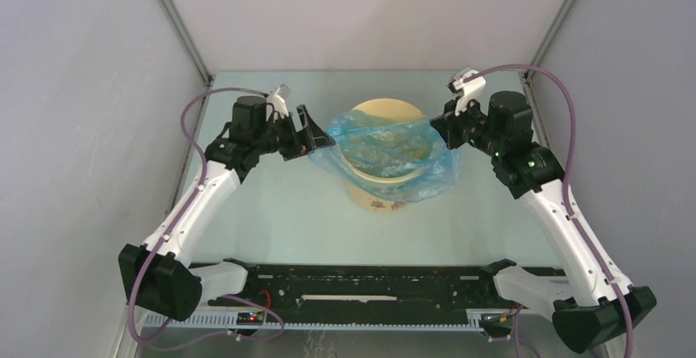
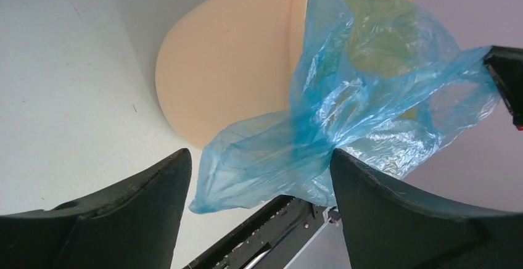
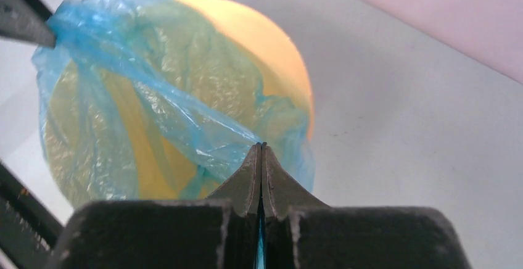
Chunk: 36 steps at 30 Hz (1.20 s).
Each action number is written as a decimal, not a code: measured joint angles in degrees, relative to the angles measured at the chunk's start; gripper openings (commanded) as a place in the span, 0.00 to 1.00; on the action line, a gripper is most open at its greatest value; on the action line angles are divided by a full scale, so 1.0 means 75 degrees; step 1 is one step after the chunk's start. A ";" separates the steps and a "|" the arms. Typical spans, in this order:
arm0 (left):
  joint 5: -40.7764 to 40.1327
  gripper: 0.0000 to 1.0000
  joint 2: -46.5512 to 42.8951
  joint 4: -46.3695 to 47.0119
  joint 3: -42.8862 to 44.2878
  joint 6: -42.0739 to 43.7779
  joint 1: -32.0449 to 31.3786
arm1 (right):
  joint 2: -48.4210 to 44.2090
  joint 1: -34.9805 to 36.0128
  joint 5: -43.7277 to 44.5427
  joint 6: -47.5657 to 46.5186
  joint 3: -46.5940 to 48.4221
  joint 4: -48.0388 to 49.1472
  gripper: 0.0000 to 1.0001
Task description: Put the trash bags into the trash bin
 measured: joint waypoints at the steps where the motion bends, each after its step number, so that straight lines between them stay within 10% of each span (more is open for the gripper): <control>1: 0.0006 0.85 -0.0015 0.0038 -0.0044 -0.0026 0.0000 | -0.0087 -0.0020 0.0128 0.0154 -0.0105 0.0204 0.00; 18: -0.2005 1.00 -0.1087 -0.0935 0.0431 0.1122 -0.0137 | 0.0825 -0.0414 0.1017 0.1236 -0.0420 0.1999 0.00; 27: -0.3620 0.98 -0.0306 -0.0731 0.2267 0.3048 -0.2387 | 0.0866 -0.0414 0.0761 0.1547 -0.0420 0.1996 0.00; 36: -0.3990 0.95 0.0985 -0.0877 0.2617 0.4208 -0.2943 | 0.0866 -0.0414 0.0667 0.1716 -0.0420 0.1993 0.00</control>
